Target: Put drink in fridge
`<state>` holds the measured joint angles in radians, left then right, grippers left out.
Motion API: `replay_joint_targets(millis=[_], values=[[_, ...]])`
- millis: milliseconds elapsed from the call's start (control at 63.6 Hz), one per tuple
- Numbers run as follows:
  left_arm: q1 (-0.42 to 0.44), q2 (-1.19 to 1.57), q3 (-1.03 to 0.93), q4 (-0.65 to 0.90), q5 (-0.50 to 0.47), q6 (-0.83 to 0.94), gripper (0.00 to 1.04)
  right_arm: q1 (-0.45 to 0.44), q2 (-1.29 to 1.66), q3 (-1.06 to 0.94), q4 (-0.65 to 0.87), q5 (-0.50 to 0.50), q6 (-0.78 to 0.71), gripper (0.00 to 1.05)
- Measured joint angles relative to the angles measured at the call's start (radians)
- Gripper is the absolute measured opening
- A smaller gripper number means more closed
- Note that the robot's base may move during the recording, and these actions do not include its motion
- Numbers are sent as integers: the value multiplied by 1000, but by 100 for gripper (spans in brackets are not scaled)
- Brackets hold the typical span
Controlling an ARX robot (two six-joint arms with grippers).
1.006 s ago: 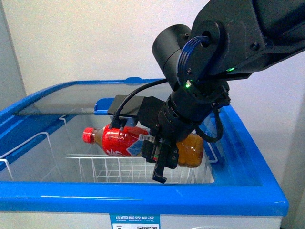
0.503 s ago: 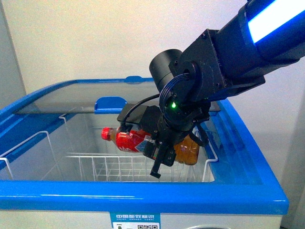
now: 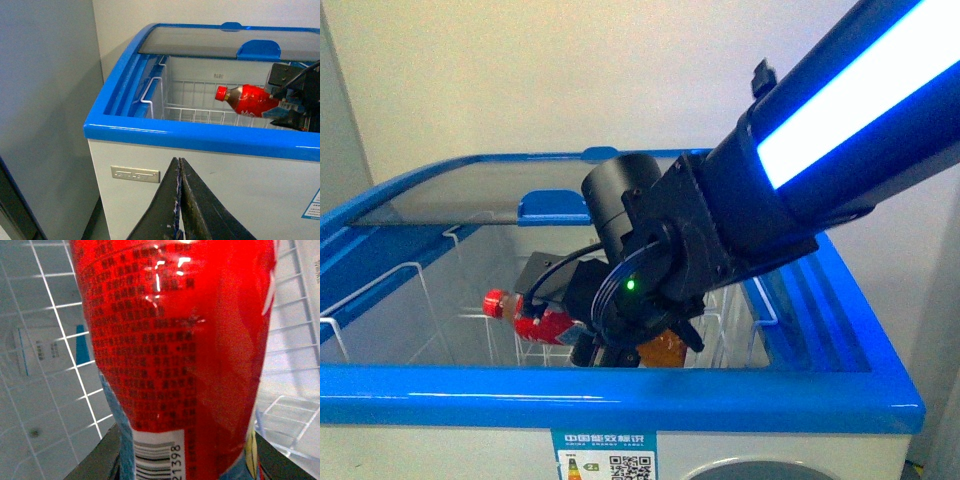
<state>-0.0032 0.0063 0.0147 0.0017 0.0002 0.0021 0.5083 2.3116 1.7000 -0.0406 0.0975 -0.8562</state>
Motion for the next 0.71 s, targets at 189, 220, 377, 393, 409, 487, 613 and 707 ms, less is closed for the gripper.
replay_joint_targets(millis=[189, 220, 377, 393, 409, 487, 613, 707], values=[[0, 0, 0, 0, 0, 0, 3, -5, 16, -37, 28, 12, -7, 53], [0, 0, 0, 0, 0, 0, 3, -6, 14, -39, 30, 8, -8, 59], [0, 0, 0, 0, 0, 0, 3, -6, -6, -49, 40, -6, -24, 81], [0, 0, 0, 0, 0, 0, 3, -6, -13, -52, 40, -7, -28, 84], [0, 0, 0, 0, 0, 0, 3, -6, -16, -54, 40, -7, -28, 86], [0, 0, 0, 0, 0, 0, 3, -8, -49, -66, 42, -14, -30, 97], [0, 0, 0, 0, 0, 0, 3, -13, -109, -93, 42, -23, -22, 97], [0, 0, 0, 0, 0, 0, 3, -30, -172, -132, 23, -47, 31, 97]])
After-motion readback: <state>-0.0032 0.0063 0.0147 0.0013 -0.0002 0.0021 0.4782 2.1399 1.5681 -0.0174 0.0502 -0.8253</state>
